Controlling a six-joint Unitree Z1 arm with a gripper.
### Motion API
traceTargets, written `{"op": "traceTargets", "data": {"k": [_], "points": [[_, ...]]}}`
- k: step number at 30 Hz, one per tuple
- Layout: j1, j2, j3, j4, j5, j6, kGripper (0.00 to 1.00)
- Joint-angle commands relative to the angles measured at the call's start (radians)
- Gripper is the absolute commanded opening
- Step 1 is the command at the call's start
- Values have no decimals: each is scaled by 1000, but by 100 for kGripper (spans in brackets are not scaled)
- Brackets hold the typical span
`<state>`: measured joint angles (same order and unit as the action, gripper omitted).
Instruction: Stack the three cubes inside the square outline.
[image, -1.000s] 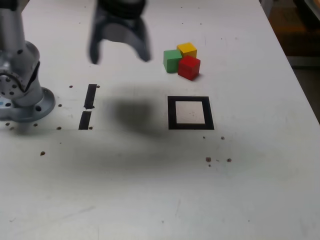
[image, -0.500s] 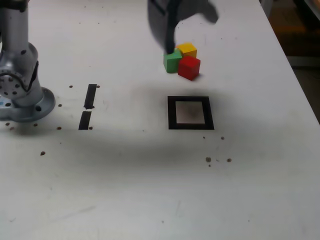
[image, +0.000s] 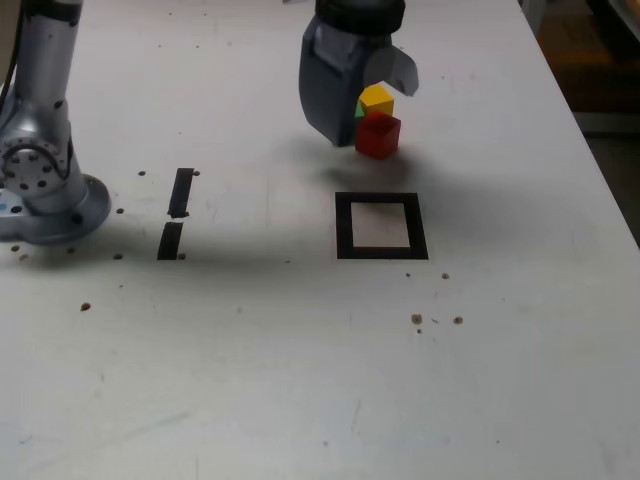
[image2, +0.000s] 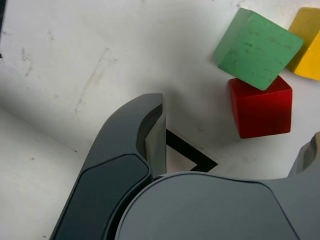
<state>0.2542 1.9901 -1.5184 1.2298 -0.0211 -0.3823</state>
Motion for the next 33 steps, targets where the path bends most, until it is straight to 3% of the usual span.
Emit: {"op": "traceTargets", "data": {"k": [1,9,19,24,30,33], "points": [[4,20,-10,-4,-5,-1,94],[14,82,-46,-9,3,-3,89],[32,146,-87,-3,-8,-5,66],[33,163,-89,-23,-8,-6,62],[34,169,-93,-42,11,-6,61],[34,168,-94,-55,29,-4,54]]}}
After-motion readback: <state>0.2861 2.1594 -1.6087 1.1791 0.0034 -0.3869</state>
